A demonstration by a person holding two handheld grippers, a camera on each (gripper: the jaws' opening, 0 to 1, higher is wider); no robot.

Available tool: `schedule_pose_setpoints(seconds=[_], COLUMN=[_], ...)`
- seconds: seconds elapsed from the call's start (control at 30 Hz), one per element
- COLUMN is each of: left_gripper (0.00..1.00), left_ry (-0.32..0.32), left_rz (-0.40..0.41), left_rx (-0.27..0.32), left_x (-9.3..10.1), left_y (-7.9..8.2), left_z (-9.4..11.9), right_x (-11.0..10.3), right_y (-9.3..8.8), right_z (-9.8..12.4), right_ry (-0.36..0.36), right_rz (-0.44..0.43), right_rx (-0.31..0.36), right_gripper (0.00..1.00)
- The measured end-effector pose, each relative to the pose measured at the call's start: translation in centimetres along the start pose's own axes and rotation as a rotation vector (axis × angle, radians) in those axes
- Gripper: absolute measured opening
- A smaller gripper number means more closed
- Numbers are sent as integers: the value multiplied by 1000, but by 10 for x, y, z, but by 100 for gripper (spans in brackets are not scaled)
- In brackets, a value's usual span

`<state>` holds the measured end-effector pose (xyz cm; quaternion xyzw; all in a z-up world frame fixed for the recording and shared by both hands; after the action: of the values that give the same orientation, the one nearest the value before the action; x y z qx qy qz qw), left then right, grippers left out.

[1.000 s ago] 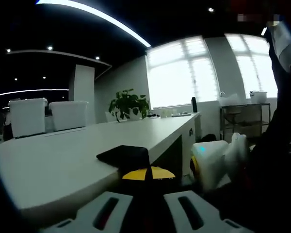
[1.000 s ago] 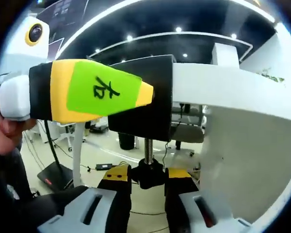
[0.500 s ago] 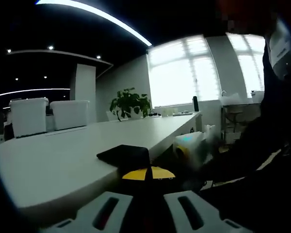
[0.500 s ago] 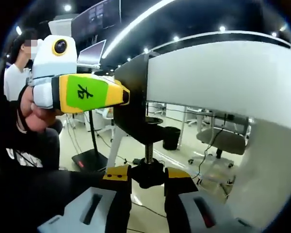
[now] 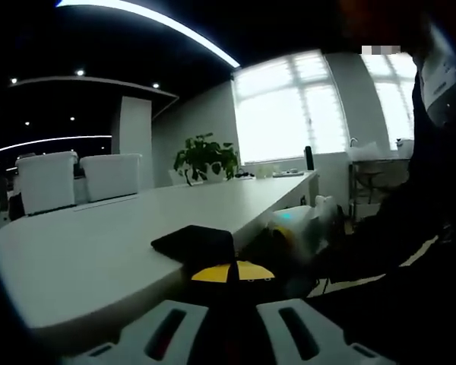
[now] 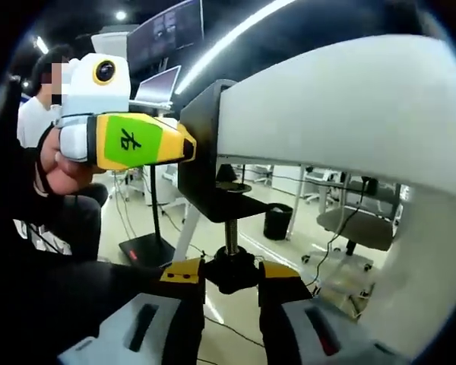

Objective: Clamp the fixed fixture on the desktop, loosen the retaining clip, secure it to the edge of the desk, and tighten the retaining clip.

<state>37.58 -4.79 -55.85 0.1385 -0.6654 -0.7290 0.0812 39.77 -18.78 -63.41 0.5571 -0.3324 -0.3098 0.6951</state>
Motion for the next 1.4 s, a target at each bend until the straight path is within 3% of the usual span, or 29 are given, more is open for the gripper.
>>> schedule_pose_setpoints(seconds=[0.07, 0.2, 0.3, 0.37, 0.4, 0.5, 0.63, 0.8, 0.87, 1.13, 1.2, 1.23, 1.3, 1.4], left_gripper=[2, 2, 2, 2, 2, 2, 2, 2, 2, 2, 2, 2, 2, 2], left_ry=[-1, -4, -10, -22, -26, -29, -37, -44, -41, -49, -50, -52, -52, -53], left_rz=[9, 43, 38, 0, -29, -19, -10, 1, 11, 3, 8, 17, 24, 17], left_rx=[2, 13, 12, 9, 9, 8, 17, 30, 31, 30, 34, 37, 37, 29], left_x=[-1, -1, -1, 0, 0, 0, 1, 0, 0, -2, -2, -2, -2, -2], left_y=[-1, -3, -3, -3, -3, -4, -6, -6, -6, -7, -7, -7, -7, -7], left_z=[0, 0, -1, -1, -2, -2, -3, -3, -3, -4, -5, -5, -5, -6], right_x=[-8, -22, -36, -43, -44, -45, -45, -45, -44, -22, -15, -12, -10, -3], right_y=[3, 1, 1, -1, -1, 0, 5, 4, 5, 2, 1, 0, 1, 1], right_z=[7, 16, 14, 12, 11, 2, -7, -8, -8, -3, -3, -5, -3, -7], right_ry=[-94, -329, -439, -510, -535, -556, -605, -598, -562, -221, -148, -91, -36, 32], right_rz=[-72, -118, -135, -144, -177, -207, -234, -214, -200, -126, -64, -97, -51, -47], right_rx=[34, 18, 47, 10, 15, 3, -6, -24, -31, -21, -13, -15, -13, -3], right_gripper=[29, 37, 44, 48, 48, 47, 27, 24, 24, 23, 23, 23, 23, 23])
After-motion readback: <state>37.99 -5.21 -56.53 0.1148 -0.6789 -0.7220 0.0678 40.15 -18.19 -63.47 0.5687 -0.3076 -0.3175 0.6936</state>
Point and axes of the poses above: the point that each gripper's makers call its tool centre point, and the gripper's own axes: z roughly backward along the fingers, x roughly to its right, y roughly out of its top, the point moved 10 cm from there along z, roughly backward along the fingers, and after that the axes turned 5 degrees about -y, right-handed, at the moved point
